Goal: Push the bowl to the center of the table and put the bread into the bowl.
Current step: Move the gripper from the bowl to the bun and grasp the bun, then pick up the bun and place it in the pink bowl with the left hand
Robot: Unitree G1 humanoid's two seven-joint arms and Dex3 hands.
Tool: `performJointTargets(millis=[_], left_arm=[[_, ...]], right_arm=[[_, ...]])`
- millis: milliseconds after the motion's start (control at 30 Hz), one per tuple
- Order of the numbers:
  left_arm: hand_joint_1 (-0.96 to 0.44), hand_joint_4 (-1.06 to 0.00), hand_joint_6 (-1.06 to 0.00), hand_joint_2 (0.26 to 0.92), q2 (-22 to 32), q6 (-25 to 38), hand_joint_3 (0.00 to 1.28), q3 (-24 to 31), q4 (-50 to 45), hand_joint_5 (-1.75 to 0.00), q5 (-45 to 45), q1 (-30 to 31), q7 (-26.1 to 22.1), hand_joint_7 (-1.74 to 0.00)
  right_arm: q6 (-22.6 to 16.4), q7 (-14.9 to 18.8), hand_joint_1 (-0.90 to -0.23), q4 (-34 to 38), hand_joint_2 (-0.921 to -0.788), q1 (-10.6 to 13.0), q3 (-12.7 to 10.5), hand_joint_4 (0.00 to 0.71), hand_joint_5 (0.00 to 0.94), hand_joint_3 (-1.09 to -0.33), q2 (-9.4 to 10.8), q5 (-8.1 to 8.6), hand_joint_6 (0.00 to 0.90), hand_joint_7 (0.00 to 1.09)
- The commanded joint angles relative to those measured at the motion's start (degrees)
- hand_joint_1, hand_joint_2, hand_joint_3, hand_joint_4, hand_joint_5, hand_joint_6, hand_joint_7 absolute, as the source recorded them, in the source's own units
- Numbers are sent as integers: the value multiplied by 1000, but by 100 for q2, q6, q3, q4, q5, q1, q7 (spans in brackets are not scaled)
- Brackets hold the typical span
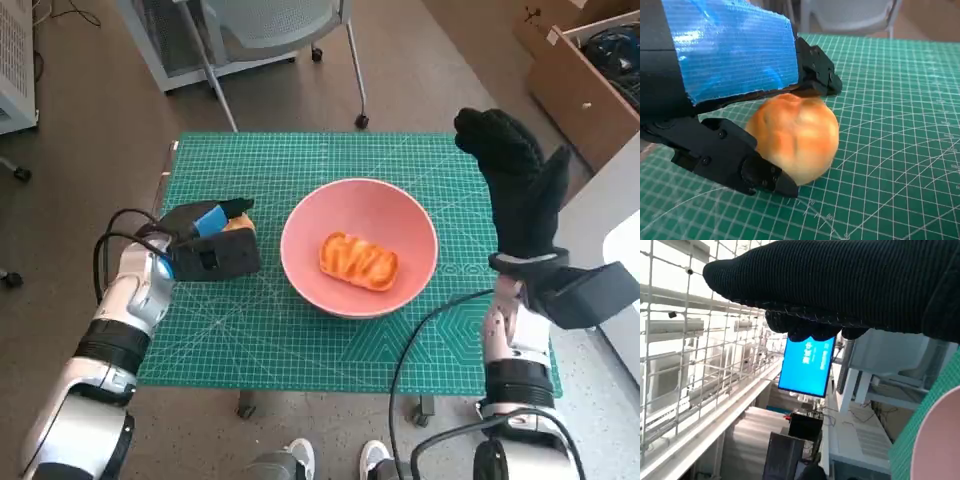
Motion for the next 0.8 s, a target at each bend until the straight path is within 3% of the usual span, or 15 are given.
performJointTargets(millis=[33,67,133,233,533,733,800], left_arm=[[17,-637,-547,920,97,-451,148,10,213,-889,18,-147,292,-932],[11,-628,-517,920,112,-525,157,16,227,-1026,9,-156,317,-1065],[6,-632,-514,920,131,-626,150,29,258,-1134,-9,-180,334,-1156],[3,-645,-540,921,172,-710,130,88,189,-1207,-78,-194,263,-1186],[2,-656,-559,920,360,-655,113,434,-876,-1191,-340,3,-98,-1241],[2,-556,-637,920,443,-468,124,798,-2008,-1333,-566,258,-265,-1124],[2,-613,-616,920,460,-387,109,932,-2474,-1291,-654,355,-308,-1128]], right_arm=[[39,-3,-604,14,-921,156,-11,205,0,-765,-30,2,62,379],[38,-3,-603,18,-921,160,-11,205,0,-766,-31,2,62,379],[43,-4,-600,17,-921,167,-12,204,0,-766,-32,5,61,378],[58,-6,-598,14,-921,169,-15,204,0,-767,-31,15,60,378],[81,11,-596,-39,-921,192,-9,205,0,-767,-27,36,59,377],[103,51,-595,-73,-921,205,-7,204,0,-767,-42,62,57,376],[107,54,-595,-81,-921,209,-4,204,0,-767,-42,62,54,374]])
